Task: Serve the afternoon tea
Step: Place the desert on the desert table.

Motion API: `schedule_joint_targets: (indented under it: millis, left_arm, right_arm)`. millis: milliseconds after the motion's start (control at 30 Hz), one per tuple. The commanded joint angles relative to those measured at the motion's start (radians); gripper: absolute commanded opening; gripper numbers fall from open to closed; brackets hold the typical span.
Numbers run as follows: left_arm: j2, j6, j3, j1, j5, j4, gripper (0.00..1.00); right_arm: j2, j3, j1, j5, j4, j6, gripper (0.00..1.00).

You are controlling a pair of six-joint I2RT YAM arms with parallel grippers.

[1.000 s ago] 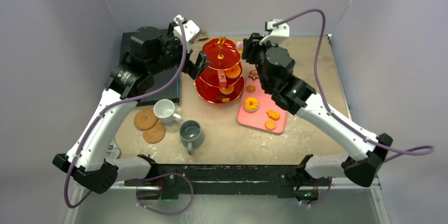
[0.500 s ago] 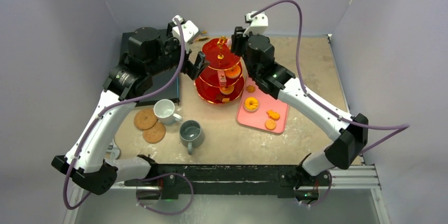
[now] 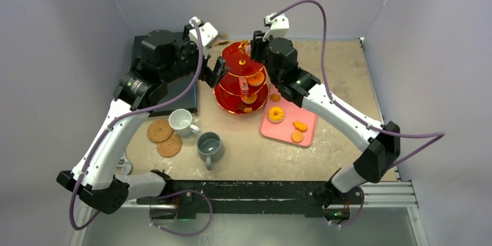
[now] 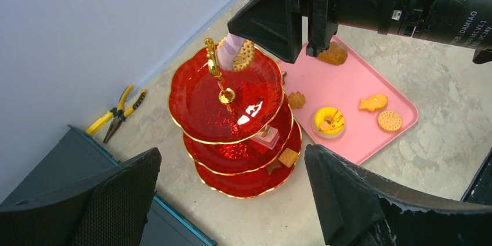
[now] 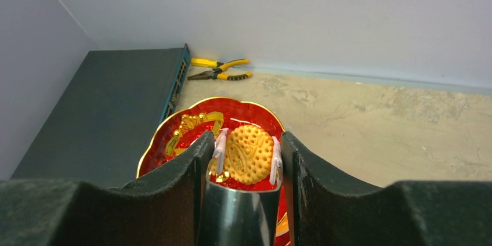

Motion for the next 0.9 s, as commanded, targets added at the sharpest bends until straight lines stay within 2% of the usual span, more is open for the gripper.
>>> schedule_joint_targets:
  millis: [0, 300, 867]
  left_arm:
    - [-0.020, 0.001, 0.014, 0.001, 0.000, 0.023, 0.95]
    - [-0.022, 0.004, 0.011, 0.001, -0.002, 0.023, 0.95]
    - [-0.017, 0.008, 0.019, 0.001, 0.000, 0.024, 0.95]
  right_arm:
    - [-0.028, 0.013, -0.008, -0.026, 0.038, -0.005, 0.24]
    - [-0.047, -0.015, -0.015, -0.036, 0.038, 0.007, 0.33]
    - [-0.091, -0.054, -0.022, -0.043, 0.033, 0.010, 0.42]
